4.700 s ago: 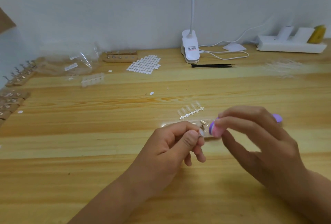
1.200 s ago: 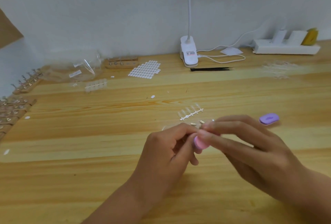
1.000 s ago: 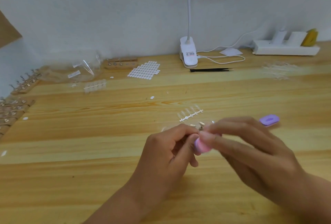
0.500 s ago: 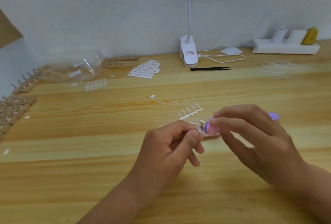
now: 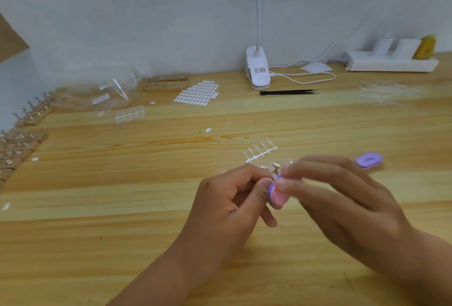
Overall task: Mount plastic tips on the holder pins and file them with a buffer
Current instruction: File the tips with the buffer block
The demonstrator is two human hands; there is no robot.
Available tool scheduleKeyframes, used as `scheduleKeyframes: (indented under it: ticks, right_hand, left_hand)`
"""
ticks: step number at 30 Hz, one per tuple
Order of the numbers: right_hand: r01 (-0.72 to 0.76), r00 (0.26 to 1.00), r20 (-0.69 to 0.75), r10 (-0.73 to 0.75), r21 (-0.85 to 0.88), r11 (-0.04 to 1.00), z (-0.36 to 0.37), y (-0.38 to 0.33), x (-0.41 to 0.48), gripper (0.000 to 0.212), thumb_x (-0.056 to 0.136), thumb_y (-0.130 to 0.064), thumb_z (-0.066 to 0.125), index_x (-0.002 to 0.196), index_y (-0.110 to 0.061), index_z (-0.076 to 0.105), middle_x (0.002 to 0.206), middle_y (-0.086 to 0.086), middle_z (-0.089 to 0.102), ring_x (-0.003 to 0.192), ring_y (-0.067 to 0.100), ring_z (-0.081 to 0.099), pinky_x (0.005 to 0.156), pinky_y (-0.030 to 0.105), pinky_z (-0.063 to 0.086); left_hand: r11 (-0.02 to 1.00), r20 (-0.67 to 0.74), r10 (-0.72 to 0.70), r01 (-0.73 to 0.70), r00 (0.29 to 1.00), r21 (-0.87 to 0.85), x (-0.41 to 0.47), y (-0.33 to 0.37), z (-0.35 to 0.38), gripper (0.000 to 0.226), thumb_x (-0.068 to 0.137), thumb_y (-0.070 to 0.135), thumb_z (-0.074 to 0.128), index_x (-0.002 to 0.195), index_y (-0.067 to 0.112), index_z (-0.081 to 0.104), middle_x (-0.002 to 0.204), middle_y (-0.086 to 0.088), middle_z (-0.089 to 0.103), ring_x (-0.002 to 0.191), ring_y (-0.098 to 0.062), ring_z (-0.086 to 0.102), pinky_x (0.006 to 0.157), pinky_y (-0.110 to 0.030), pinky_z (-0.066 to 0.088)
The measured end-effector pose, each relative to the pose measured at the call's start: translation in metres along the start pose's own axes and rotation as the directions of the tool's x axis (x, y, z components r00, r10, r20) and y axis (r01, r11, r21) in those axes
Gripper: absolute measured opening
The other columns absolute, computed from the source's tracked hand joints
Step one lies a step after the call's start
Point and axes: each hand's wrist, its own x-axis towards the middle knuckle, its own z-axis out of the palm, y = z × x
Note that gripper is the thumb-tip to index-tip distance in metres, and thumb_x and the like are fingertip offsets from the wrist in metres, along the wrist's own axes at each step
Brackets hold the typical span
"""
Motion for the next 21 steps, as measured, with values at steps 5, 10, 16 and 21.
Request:
scheduleKeyframes:
  ticks: [5,10,16,21]
  right_hand:
    - [-0.065,0.993,-0.097,0.066,0.02,0.998,0.0,0.002,0.003,0.036,0.086,0.01,0.069,0.113,-0.013,0.072,0.11,0.006,0.067,0.104,0.018,0.065,0.092,0.027,0.05]
    - [-0.035,0.998,-0.055,0.035,-0.009,0.999,0.0,0.004,0.0,0.039,0.083,0.011,0.07,0.116,-0.01,0.069,0.109,0.009,0.069,0.104,0.02,0.065,0.092,0.029,0.051]
    - [-0.051,0.995,-0.082,0.053,0.026,0.998,0.0,0.002,-0.001,0.037,0.087,0.006,0.071,0.119,-0.013,0.07,0.113,0.005,0.067,0.108,0.014,0.065,0.095,0.024,0.048]
    - [-0.046,0.997,-0.06,0.043,-0.04,0.998,-0.003,0.006,0.001,0.036,0.081,0.013,0.07,0.112,-0.005,0.069,0.106,0.008,0.068,0.101,0.018,0.066,0.09,0.027,0.051]
  left_hand:
    - [0.998,0.001,-0.044,0.044,0.999,-0.038,0.0,0.002,-0.001,0.018,0.093,0.023,0.056,0.088,0.013,0.069,0.073,-0.002,0.073,0.056,-0.018,0.071,0.051,-0.02,0.047]
    - [0.999,0.02,-0.029,0.03,0.999,-0.042,-0.001,0.003,-0.001,0.017,0.094,0.032,0.058,0.088,0.021,0.069,0.075,0.0,0.074,0.057,-0.017,0.072,0.052,-0.019,0.048]
    - [0.993,0.089,-0.061,0.07,0.994,-0.094,-0.003,0.002,-0.003,0.022,0.094,0.035,0.054,0.089,0.018,0.067,0.074,-0.003,0.072,0.059,-0.021,0.071,0.055,-0.023,0.047]
    - [0.993,0.11,-0.07,0.08,0.991,-0.091,-0.001,0.002,-0.003,0.023,0.093,0.034,0.052,0.083,0.018,0.066,0.068,-0.003,0.069,0.056,-0.021,0.07,0.055,-0.023,0.047]
